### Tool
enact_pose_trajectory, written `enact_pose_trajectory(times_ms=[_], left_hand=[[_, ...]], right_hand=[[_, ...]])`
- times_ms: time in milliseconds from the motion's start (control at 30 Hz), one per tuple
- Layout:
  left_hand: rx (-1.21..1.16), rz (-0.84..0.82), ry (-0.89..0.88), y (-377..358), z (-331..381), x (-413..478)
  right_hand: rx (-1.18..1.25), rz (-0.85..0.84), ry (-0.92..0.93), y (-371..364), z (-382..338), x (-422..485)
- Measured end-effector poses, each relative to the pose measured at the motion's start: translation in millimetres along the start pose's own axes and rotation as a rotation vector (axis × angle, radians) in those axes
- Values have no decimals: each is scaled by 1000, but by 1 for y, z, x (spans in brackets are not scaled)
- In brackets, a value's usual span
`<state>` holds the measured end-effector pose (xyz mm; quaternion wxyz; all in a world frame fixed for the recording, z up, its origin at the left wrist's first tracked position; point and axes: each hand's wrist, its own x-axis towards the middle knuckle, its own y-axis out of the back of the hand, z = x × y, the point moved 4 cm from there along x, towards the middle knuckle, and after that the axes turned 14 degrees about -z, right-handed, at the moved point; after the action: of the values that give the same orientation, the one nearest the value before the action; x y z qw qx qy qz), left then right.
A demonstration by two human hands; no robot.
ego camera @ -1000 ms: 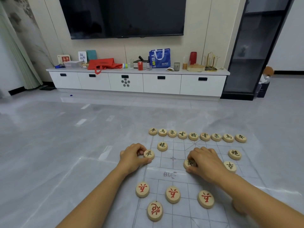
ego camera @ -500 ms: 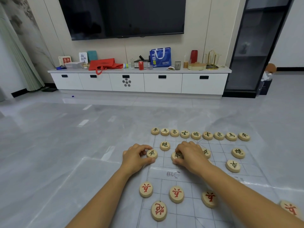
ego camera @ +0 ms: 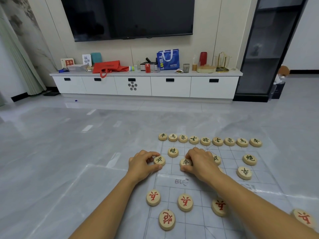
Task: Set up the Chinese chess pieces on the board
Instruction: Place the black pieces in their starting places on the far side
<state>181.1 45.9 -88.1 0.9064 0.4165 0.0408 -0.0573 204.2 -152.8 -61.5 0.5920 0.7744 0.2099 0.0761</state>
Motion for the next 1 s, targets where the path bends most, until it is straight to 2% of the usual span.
enact_pose_trajectory(times_ms=[667, 833, 1000], left_hand=[[-50, 34, -8, 1, 1, -2], [-137, 33, -21, 2, -2, -2], [-193, 46, -18, 2, -2, -3]], right_hand=[[35, 14, -18, -3, 3, -3], [225, 116, -75, 36, 50, -11], [187, 27, -208, 47, 110, -27]])
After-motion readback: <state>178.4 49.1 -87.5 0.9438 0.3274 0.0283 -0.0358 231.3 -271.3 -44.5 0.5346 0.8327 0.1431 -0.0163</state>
